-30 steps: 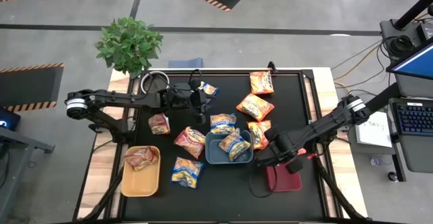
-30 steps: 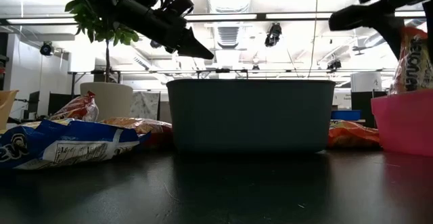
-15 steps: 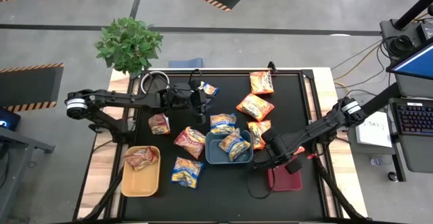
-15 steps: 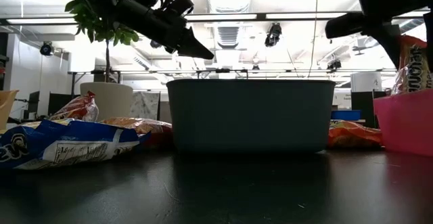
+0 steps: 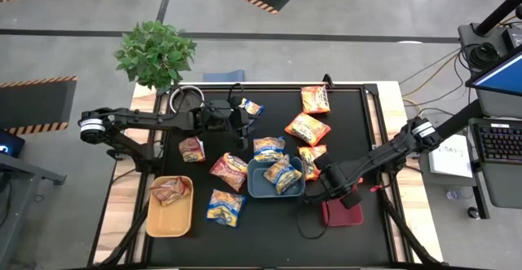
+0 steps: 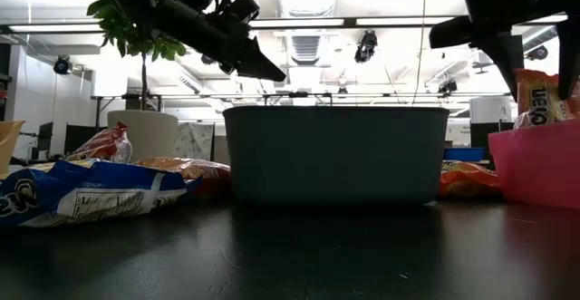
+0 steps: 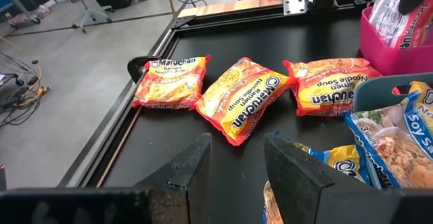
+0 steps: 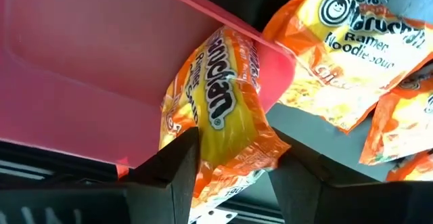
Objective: Sort Maruchan noodles
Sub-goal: Put the top left orange noodle pack into the red bin, then adjust the blue noodle pack
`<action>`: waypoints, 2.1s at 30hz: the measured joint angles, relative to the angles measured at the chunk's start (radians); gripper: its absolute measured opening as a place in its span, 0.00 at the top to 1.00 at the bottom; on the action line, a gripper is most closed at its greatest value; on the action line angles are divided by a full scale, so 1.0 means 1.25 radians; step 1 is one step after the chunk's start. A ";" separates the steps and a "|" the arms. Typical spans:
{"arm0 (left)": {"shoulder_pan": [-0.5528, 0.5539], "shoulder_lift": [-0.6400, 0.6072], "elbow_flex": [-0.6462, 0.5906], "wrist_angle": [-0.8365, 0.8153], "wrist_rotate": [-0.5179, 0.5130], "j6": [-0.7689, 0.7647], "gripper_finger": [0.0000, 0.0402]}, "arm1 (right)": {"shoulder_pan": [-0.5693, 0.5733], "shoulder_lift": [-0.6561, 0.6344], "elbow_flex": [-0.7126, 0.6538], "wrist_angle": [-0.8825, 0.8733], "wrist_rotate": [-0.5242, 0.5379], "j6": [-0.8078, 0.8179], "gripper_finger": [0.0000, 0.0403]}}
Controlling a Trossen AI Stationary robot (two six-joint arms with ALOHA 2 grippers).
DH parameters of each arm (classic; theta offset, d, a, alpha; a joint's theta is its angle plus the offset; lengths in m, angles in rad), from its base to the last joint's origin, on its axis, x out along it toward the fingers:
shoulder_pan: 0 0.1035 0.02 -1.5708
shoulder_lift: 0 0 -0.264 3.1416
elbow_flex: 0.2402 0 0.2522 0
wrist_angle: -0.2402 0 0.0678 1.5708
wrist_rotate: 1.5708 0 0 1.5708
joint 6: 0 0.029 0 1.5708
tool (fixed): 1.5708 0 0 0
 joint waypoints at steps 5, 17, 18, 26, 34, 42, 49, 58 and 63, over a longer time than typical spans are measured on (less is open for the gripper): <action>-0.003 0.000 0.000 0.000 0.000 -0.003 0.70 | 0.000 -0.001 0.018 -0.023 0.006 0.024 0.62; -0.003 0.000 0.000 0.000 0.000 -0.007 0.70 | 0.000 -0.004 0.153 -0.032 0.016 0.031 0.72; -0.003 0.000 0.000 0.000 0.000 -0.007 0.70 | 0.000 -0.004 0.161 -0.032 0.021 0.031 0.72; -0.006 0.000 0.000 -0.002 0.000 -0.015 0.70 | 0.000 -0.006 0.209 -0.032 0.104 0.030 0.78; -0.013 0.000 0.000 -0.004 0.000 -0.015 0.70 | -0.047 -0.007 0.208 0.049 0.195 0.062 0.86; -0.020 0.000 0.000 -0.019 0.000 -0.015 0.70 | -0.159 -0.008 0.150 0.225 0.136 0.018 0.91; -0.028 0.000 0.000 -0.037 0.000 -0.015 0.70 | -0.230 -0.039 0.042 0.375 0.068 -0.067 0.96; -0.028 0.000 0.000 -0.047 0.000 -0.008 0.70 | -0.255 -0.207 -0.187 0.667 0.067 -0.063 0.98; -0.028 0.000 0.000 -0.040 0.000 -0.007 0.70 | -0.255 -0.305 -0.341 0.886 0.067 -0.045 0.98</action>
